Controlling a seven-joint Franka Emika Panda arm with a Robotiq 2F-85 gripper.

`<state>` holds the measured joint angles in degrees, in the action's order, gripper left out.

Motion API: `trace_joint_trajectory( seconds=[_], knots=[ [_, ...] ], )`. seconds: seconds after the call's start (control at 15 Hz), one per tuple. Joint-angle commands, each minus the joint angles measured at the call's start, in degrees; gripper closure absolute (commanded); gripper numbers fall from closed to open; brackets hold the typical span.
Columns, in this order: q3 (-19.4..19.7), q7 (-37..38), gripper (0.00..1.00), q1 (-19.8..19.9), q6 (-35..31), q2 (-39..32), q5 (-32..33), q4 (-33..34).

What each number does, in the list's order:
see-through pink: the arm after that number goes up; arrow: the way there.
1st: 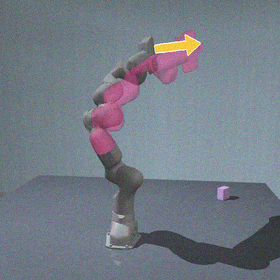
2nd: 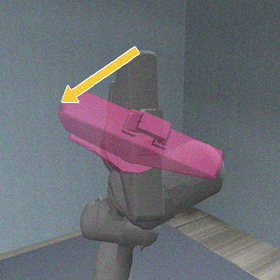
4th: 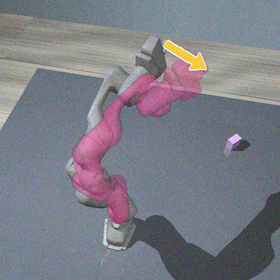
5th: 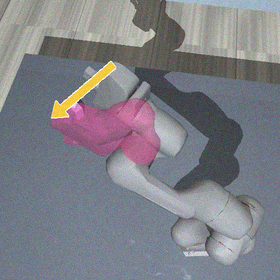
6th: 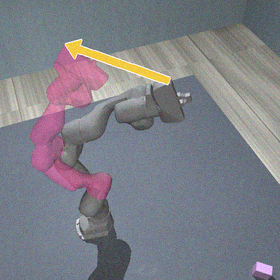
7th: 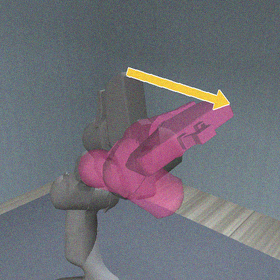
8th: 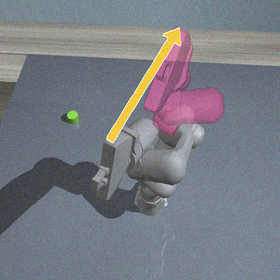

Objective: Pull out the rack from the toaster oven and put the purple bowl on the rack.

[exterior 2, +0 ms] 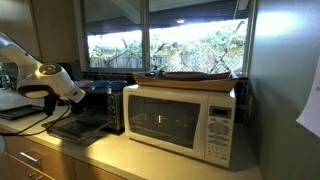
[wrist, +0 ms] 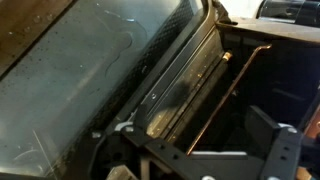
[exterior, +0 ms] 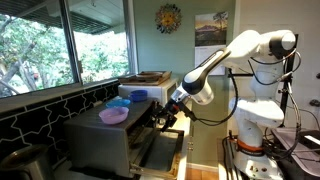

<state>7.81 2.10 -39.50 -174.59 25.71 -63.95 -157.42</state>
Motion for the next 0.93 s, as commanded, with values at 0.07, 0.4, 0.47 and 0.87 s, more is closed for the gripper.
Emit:
trace_joint_trajectory(
  seconds=[0.07, 0.4, 0.47, 0.87],
  knots=[
    [6.49, -7.7, 0.0, -6.78, -1.54, 3.58, -11.45, 2.25],
    [13.63, -27.72, 0.0, -11.26, 0.18, 7.33, -25.92, 5.87],
    [14.49, -31.31, 0.0, -11.44, 0.56, 7.56, -29.26, 6.77],
    [13.62, -29.3, 0.0, -10.72, -0.45, 6.91, -27.27, 6.85]
  ],
)
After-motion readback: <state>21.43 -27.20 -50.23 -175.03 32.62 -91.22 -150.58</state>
